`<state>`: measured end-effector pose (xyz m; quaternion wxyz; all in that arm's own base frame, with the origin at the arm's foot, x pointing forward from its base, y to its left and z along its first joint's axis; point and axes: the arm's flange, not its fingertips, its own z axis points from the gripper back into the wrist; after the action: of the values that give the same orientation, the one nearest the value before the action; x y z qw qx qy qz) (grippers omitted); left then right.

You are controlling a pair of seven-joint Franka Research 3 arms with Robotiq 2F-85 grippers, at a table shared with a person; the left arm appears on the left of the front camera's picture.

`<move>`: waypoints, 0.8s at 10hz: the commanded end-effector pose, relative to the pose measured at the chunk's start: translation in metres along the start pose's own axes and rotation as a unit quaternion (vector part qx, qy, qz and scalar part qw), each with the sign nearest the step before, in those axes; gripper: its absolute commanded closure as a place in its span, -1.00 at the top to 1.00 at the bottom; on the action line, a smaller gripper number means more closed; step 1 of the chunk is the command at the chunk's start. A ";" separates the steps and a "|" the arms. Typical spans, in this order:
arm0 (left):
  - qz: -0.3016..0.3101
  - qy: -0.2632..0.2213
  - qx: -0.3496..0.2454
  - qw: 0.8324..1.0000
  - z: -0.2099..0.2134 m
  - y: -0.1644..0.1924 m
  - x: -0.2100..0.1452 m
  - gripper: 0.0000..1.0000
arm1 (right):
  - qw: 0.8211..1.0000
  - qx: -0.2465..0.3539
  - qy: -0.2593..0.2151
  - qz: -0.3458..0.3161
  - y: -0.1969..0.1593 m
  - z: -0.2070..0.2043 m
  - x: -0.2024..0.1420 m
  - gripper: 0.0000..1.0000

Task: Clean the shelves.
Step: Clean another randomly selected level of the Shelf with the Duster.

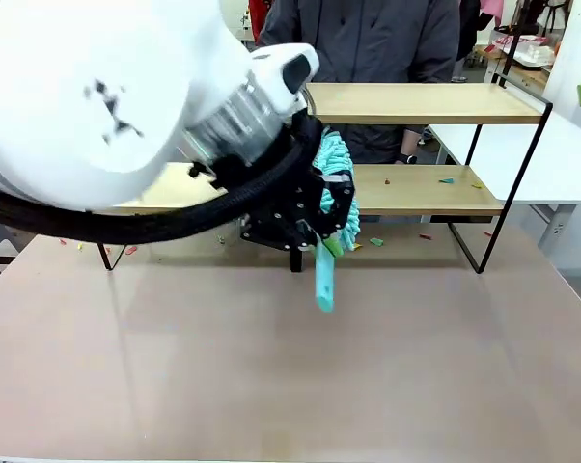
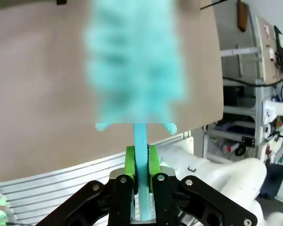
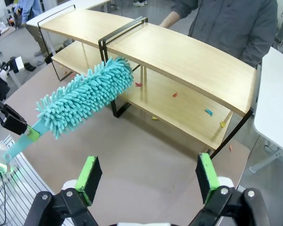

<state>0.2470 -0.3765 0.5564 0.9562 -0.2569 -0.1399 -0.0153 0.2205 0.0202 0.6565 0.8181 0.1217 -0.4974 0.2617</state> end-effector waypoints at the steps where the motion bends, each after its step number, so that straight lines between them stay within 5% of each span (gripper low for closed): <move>1: 0.019 -0.045 0.050 0.998 -0.028 -0.013 0.002 -0.75 | 1.000 0.001 0.000 -0.001 0.000 0.001 0.000 1.00; 4: 0.039 -0.069 0.097 0.992 -0.066 -0.035 0.030 -0.75 | 1.000 0.001 0.000 -0.001 0.000 0.001 0.000 1.00; 8: 0.036 -0.029 0.118 0.992 -0.101 -0.052 0.065 -0.75 | 1.000 0.001 0.000 -0.001 0.000 0.001 0.000 1.00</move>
<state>0.3192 -0.4434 0.5122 0.9727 -0.1554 -0.1692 0.0321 0.2205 0.0202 0.6566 0.8181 0.1217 -0.4975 0.2617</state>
